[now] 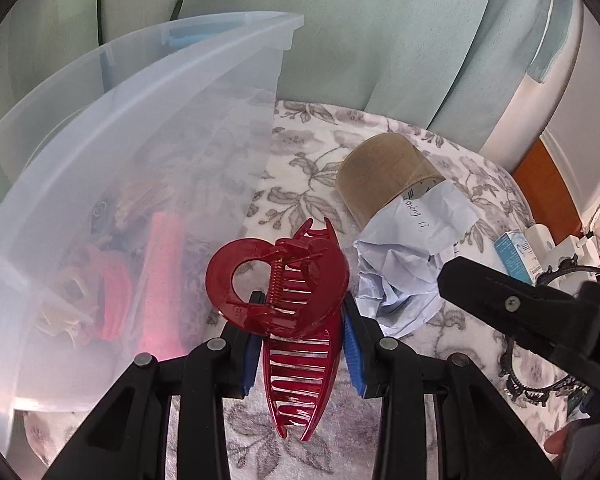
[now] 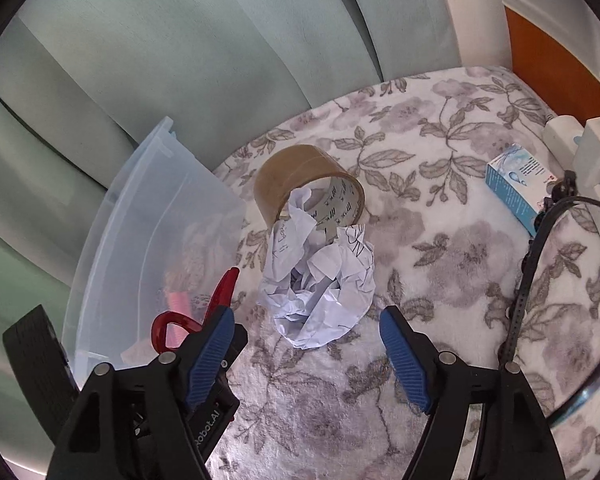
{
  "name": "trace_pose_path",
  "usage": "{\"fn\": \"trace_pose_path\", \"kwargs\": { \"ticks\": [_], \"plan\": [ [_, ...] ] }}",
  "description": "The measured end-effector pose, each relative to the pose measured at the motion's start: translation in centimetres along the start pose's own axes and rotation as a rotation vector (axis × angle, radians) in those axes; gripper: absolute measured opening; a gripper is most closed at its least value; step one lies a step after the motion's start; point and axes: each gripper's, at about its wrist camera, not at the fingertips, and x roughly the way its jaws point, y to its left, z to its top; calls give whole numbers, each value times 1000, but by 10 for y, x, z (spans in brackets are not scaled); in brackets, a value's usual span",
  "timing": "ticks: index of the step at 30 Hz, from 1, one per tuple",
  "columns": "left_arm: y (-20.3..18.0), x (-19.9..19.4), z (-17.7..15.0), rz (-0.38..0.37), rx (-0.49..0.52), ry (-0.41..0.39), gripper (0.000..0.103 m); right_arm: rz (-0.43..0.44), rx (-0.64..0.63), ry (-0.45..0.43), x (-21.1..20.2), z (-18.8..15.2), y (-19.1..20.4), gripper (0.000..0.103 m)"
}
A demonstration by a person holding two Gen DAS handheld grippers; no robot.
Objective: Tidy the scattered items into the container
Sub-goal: 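Carry the claw clip and crumpled paper toward the clear box with both tools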
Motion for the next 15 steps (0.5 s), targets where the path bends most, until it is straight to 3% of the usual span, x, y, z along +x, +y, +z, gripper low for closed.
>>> {"fn": "trace_pose_path", "kwargs": {
  "ticks": [6, 15],
  "plan": [
    [-2, 1, 4, 12, 15, -25, 38, 5, 23, 50, 28, 6, -6, 89],
    [-11, 9, 4, 9, 49, -14, 38, 14, 34, 84, 59, 18, -10, 90]
  ]
}}
